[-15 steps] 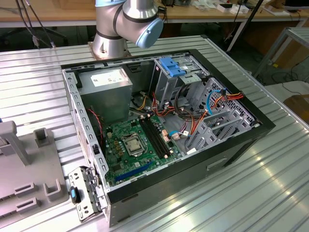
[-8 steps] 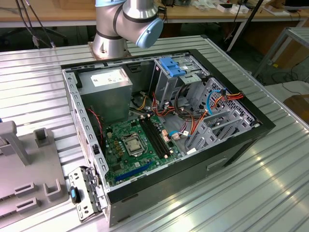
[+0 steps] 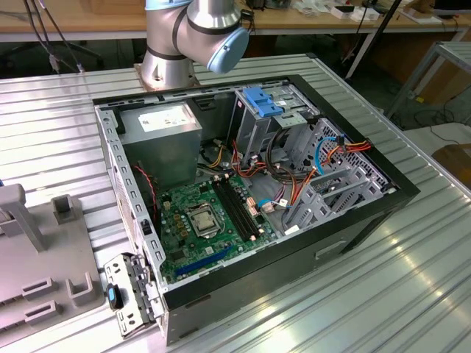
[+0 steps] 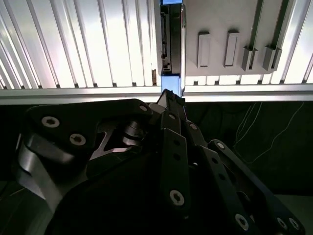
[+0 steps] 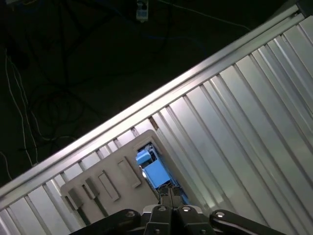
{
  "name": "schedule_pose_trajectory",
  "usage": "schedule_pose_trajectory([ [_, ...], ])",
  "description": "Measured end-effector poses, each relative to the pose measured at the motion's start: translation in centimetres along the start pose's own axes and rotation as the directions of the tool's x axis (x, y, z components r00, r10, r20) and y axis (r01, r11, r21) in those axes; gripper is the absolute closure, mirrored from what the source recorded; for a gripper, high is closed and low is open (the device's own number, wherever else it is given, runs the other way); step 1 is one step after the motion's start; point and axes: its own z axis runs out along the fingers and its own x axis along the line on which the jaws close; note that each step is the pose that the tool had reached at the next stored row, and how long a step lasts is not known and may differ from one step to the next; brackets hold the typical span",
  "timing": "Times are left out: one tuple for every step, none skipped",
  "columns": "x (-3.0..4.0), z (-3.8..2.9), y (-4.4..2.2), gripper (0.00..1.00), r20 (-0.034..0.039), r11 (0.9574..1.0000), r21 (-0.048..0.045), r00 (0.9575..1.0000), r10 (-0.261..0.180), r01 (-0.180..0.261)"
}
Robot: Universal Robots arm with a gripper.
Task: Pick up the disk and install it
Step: 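Pick up the disk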
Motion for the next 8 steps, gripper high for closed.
schedule_pose_trajectory([
  [0.00,0.00,0.00,0.89,-0.0004,1.0000,-0.0002,1.0000,-0.008,0.008],
  [0.00,0.00,0.00,0.89,-0.0008,0.9998,-0.0004,0.9998,-0.019,0.019],
  [0.00,0.00,0.00,0.89,-0.0012,0.9996,-0.0007,0.9996,-0.027,0.027],
  [0.00,0.00,0.00,0.89,-0.0017,0.9993,-0.0009,0.9993,-0.038,0.038],
  [0.00,0.00,0.00,0.89,-0.0022,0.9988,-0.0012,0.9988,-0.049,0.049],
  [0.00,0.00,0.00,0.89,-0.0028,0.9978,-0.0017,0.9978,-0.066,0.066],
  [0.00,0.00,0.00,0.89,-0.0038,0.9963,-0.0022,0.9963,-0.086,0.085],
  [0.00,0.00,0.01,0.89,-0.0054,0.9922,-0.0034,0.9921,-0.125,0.125],
])
